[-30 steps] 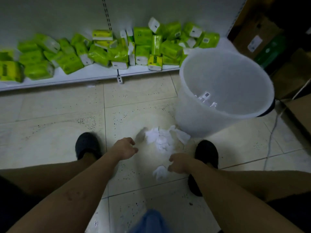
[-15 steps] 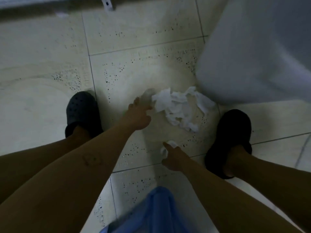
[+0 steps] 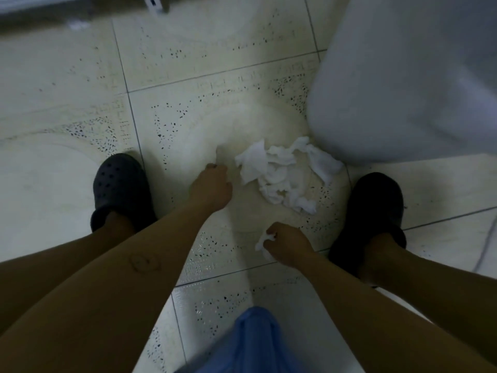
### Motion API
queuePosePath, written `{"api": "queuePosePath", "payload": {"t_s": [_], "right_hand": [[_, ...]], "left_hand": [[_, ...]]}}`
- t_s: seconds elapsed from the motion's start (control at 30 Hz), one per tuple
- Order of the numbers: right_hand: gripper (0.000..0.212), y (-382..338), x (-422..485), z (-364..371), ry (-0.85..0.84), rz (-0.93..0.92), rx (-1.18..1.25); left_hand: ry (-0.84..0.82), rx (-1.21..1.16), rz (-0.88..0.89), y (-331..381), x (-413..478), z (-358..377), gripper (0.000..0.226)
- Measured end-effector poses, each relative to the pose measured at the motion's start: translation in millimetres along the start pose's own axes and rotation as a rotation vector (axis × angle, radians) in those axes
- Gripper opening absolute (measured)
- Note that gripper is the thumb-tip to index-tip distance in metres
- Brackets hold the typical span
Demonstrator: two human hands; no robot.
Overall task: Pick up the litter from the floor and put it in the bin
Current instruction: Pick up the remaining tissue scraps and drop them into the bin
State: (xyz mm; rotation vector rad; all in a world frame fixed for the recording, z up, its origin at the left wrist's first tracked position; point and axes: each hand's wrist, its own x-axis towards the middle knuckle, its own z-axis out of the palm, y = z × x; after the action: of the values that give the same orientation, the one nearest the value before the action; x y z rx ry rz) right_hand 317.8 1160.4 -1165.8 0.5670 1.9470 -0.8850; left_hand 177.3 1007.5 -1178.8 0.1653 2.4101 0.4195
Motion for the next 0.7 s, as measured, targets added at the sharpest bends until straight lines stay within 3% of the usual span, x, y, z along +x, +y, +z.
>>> {"api": "queuePosePath", "payload": {"t_s": [0.1, 0.3, 0.47, 0.7], "right_hand": [[0.031, -16.5, -15.5, -18.4, 0.054, -0.043, 0.003], [0.039, -52.2, -67.8, -69.4, 0.188, -0.159, -0.085], [0.036, -69.6, -124.6, -111.9, 0.344, -0.261, -0.167], [0.037, -77.0, -199.8, -155.2, 0.506, -0.386, -0.089]], "left_hand": [[0.062, -0.065, 0.005, 6.1, -22.9, -23.4, 0.029], [0.164, -0.169, 0.043, 36.6, -78.9, -88.4, 0.05], [0.235, -0.399, -0.009, 71.9, -121.2, -134.6, 0.062], [0.346, -0.484, 0.069, 127.5, -176.4, -170.5, 0.016]]}}
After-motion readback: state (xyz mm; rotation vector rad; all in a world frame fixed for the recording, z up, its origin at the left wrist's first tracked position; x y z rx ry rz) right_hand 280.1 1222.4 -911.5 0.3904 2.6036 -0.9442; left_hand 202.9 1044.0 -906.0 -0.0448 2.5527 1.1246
